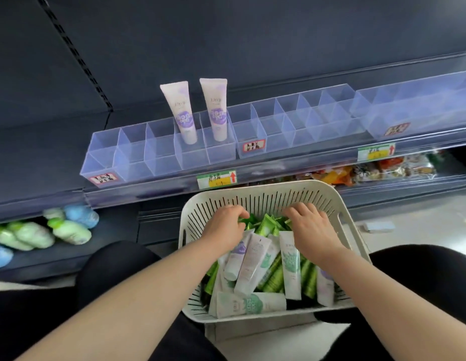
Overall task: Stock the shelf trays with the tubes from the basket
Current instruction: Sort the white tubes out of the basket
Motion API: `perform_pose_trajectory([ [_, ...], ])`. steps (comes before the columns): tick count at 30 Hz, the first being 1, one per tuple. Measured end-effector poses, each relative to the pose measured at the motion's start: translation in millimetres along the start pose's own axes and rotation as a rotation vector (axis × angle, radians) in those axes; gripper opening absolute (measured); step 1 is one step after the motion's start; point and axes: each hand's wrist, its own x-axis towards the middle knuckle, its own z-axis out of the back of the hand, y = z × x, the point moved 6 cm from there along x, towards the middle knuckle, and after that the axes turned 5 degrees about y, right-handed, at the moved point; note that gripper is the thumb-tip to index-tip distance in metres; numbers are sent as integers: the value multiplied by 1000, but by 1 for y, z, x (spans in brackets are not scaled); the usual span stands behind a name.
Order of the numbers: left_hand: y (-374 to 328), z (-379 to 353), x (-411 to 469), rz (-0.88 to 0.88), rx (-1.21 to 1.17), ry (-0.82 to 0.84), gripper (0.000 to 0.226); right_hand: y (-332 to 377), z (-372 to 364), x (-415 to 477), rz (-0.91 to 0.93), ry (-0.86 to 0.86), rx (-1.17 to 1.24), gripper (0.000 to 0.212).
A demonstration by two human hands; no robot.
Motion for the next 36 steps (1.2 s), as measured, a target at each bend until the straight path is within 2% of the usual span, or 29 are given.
perform_pose_trajectory([
  [6,18,-25,5,145,74,109,31,-10,-32,-3,-54,109,44,51],
  [11,32,-40,9,213,170,197,25,0,-47,-5,-45,169,72,51],
  [15,37,-55,12,252,233,284,24,-6,-39,-1,-80,147,85,53],
  [21,33,-73,19,312,323,319,15,-30,-32,-11,-128,182,70,58],
  [25,33,-71,25,360,324,349,36,-31,-34,-18,-147,240,16,50],
  [29,29,-69,32,323,293,409,44,-30,-31,-16,-163,270,-148,42],
  [34,7,-80,33,181,125,442,32,-29,-29,-17,-190,330,-284,47],
  [36,-2,-85,31,124,96,425,45,-32,-30,-20,-216,368,-318,50],
])
